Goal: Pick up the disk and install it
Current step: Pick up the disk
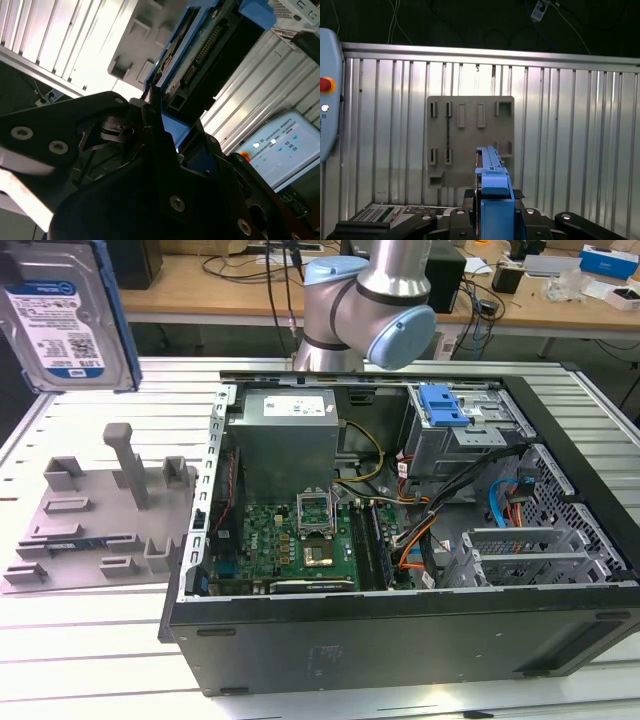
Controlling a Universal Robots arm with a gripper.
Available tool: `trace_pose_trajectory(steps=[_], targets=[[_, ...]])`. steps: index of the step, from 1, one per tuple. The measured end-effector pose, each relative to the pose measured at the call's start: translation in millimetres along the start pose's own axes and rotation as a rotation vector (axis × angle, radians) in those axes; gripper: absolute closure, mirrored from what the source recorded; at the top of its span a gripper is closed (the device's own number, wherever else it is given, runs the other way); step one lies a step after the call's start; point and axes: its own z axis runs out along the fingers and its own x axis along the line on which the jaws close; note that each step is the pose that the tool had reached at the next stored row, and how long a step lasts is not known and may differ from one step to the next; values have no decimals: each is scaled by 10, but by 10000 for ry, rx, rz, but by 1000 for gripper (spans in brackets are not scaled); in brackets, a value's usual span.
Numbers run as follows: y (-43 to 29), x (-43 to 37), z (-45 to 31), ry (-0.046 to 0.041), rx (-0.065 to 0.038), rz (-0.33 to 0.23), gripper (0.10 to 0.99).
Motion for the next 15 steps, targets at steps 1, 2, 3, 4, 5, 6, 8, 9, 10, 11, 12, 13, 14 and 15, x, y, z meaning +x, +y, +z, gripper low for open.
trace_pose_trajectory(steps=[1, 2, 3, 4, 5, 6, 8, 9, 10, 11, 12, 13, 14, 15], targets=[[-74, 25, 0, 0, 1, 1, 718], [-118, 40, -1, -1, 1, 2, 718], [-162, 56, -1, 0, 1, 1, 718], [-236, 83, -2, 0, 1, 0, 718], [-281, 99, -3, 0, 1, 2, 718], [-356, 128, -4, 1, -1, 0, 718], [-502, 184, -5, 0, -1, 1, 718], [-545, 202, -5, 0, -2, -1, 718], [-597, 223, -5, 0, -2, 2, 718], [-663, 251, -6, 0, -4, 0, 718], [-711, 271, -7, -1, -5, 1, 718], [-784, 303, -8, 0, -8, 2, 718], [-890, 350, -9, -1, -12, 2, 718], [-971, 387, -10, -1, -16, -1, 718]])
